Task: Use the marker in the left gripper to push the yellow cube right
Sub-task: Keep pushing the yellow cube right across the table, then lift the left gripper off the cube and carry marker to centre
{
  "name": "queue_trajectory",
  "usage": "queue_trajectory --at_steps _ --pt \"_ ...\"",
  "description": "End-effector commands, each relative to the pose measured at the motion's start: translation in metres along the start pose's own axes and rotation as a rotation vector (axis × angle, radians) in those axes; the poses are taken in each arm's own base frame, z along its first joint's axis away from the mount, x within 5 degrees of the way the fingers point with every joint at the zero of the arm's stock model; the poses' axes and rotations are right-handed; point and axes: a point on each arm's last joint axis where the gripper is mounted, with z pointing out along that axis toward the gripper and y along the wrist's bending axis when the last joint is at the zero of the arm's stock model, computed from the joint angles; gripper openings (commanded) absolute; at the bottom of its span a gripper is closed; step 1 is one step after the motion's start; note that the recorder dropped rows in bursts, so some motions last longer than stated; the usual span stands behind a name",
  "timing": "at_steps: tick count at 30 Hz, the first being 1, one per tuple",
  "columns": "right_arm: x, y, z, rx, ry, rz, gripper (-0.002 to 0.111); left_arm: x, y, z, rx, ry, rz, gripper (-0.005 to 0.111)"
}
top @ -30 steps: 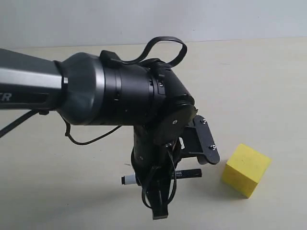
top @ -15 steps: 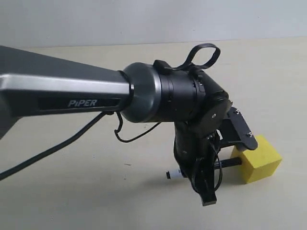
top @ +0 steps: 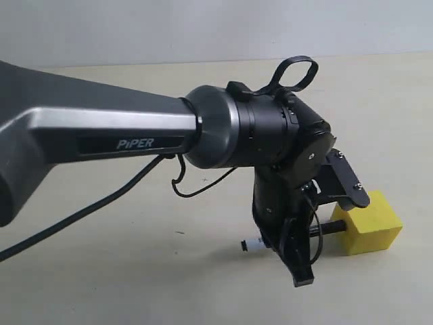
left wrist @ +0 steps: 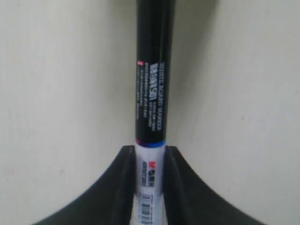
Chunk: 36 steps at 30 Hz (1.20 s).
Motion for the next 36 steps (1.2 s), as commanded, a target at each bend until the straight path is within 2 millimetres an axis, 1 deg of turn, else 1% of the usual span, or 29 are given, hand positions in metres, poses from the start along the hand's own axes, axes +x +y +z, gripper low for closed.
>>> queue_trajectory --at_steps 1,4,8,13,15,17,20,22,24,28,29,32,34,36 --pt "0.001 -0.001 0.0 0.006 -0.005 0.0 0.0 -0.004 0.0 -0.003 0.028 0.034 0.004 0.0" --pt "0.001 -0.001 0.0 0.006 -0.005 0.0 0.0 0.01 0.002 -0.004 0.007 0.185 0.022 0.0" --pt "0.001 -0.001 0.0 0.006 -0.005 0.0 0.0 0.016 0.009 -0.006 -0.072 0.258 0.007 0.0" --pt "0.001 -0.001 0.0 0.006 -0.005 0.0 0.0 0.018 0.009 -0.006 -0.073 0.276 0.007 0.0" --pt "0.001 -0.001 0.0 0.006 -0.005 0.0 0.0 0.02 0.011 -0.01 -0.068 0.286 -0.001 0.0" --pt "0.001 -0.001 0.0 0.006 -0.005 0.0 0.0 0.023 0.018 -0.016 -0.066 0.271 -0.026 0.0" --pt "0.001 -0.001 0.0 0.006 -0.005 0.0 0.0 0.033 0.03 -0.034 -0.047 0.237 -0.091 0.0" --pt "0.001 -0.001 0.0 0.006 -0.005 0.0 0.0 0.043 0.04 -0.047 -0.033 0.215 -0.171 0.0" --pt "0.001 -0.001 0.0 0.006 -0.005 0.0 0.0 0.058 0.056 -0.058 -0.051 0.181 -0.323 0.0" --pt "0.001 -0.001 0.0 0.006 -0.005 0.0 0.0 0.093 0.084 -0.077 -0.094 0.086 -0.581 0.0" --pt "0.001 -0.001 0.0 0.006 -0.005 0.0 0.0 0.102 0.09 -0.079 -0.097 0.058 -0.645 0.0" --pt "0.001 -0.001 0.0 0.006 -0.005 0.0 0.0 0.121 0.101 -0.078 -0.09 -0.033 -0.814 0.0" --pt "0.001 -0.001 0.0 0.006 -0.005 0.0 0.0 0.128 0.105 -0.077 -0.089 -0.078 -0.937 0.0" --pt "0.001 -0.001 0.0 0.006 -0.005 0.0 0.0 0.128 0.107 -0.074 -0.078 -0.117 -1.06 0.0"
